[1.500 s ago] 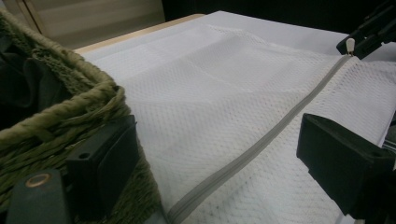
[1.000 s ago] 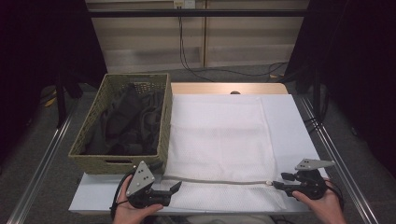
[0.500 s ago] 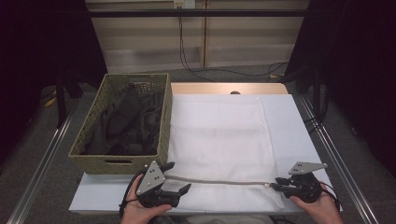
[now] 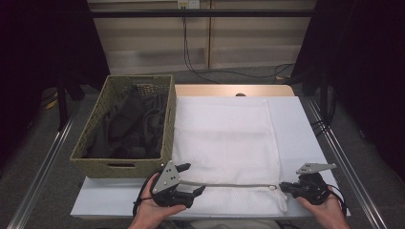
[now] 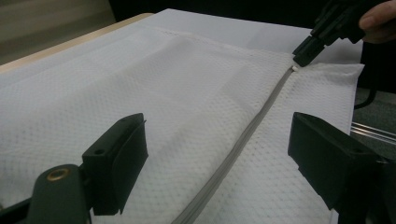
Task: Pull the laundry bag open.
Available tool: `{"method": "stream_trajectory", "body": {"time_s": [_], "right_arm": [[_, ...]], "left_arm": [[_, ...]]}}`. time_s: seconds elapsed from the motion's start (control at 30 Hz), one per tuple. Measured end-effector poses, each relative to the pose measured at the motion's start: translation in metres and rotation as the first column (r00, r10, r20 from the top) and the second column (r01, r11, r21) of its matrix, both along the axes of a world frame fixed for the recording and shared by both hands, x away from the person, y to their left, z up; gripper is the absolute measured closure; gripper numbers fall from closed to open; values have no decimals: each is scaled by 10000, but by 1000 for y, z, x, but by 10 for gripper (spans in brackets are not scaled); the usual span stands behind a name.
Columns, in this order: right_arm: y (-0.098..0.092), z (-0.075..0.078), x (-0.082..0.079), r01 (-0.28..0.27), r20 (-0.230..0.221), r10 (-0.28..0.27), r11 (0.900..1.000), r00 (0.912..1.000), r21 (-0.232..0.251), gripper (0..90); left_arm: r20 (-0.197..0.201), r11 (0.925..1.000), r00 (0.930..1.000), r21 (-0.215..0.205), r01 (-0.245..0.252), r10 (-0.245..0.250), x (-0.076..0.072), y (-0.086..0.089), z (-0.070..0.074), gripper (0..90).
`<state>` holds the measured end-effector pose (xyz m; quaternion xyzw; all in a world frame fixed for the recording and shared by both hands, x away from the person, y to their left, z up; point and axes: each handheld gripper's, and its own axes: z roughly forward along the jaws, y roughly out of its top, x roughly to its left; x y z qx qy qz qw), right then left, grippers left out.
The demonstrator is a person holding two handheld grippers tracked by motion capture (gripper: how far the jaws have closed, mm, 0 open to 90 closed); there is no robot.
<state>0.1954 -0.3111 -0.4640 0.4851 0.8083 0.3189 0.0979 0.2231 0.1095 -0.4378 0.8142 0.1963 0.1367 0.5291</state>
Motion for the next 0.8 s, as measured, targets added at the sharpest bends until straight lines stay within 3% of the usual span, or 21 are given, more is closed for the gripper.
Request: {"method": "stream_trajectory", "body": {"time_s": [0.13, 0.23, 0.3, 0.37, 0.53, 0.57, 0.63, 0.67, 0.73, 0.8], "right_arm": [[-2, 2, -1, 20, 99, -23, 9997, 9999, 254, 867], [-4, 5, -2, 127, 155, -133, 9992, 9998, 370, 868], [-5, 7, -2, 157, 238, -169, 9987, 9996, 494, 868], [-6, 9, -2, 86, 389, -109, 9982, 9992, 599, 868], [-5, 11, -3, 60, 414, -80, 9987, 9991, 501, 868], [-4, 11, -3, 3, 451, -24, 9989, 9990, 458, 868], [-3, 12, -2, 54, 453, -77, 9987, 9989, 508, 868], [-3, 14, -2, 4, 569, -33, 9987, 9984, 501, 868], [-3, 17, -2, -13, 613, -21, 9985, 9981, 545, 868], [-2, 20, -1, 20, 600, -51, 9987, 9982, 515, 868]], "left_arm": [[-70, 9997, 9997, 50, 241, -240, 1, -8, 0, 193], [-457, 9976, 9974, -437, 533, -553, 3, -14, -1, 188], [-244, 9980, 9978, -198, 605, -610, 4, -18, -1, 190], [-307, 9975, 9974, -295, 641, -650, 5, -22, -2, 196], [-340, 9960, 9957, 198, 872, -865, 4, -35, -2, 266], [-363, 9945, 9939, 50, 1047, -1045, 5, -38, -3, 278], [-501, 9903, 9893, 177, 1380, -1370, 5, -45, -3, 313], [-489, 9911, 9904, 246, 1306, -1292, 4, -48, -2, 332], [-517, 9854, 9843, 114, 1696, -1688, 7, -56, -2, 357], [-482, 9868, 9858, 102, 1615, -1608, 8, -64, -2, 383]]}}
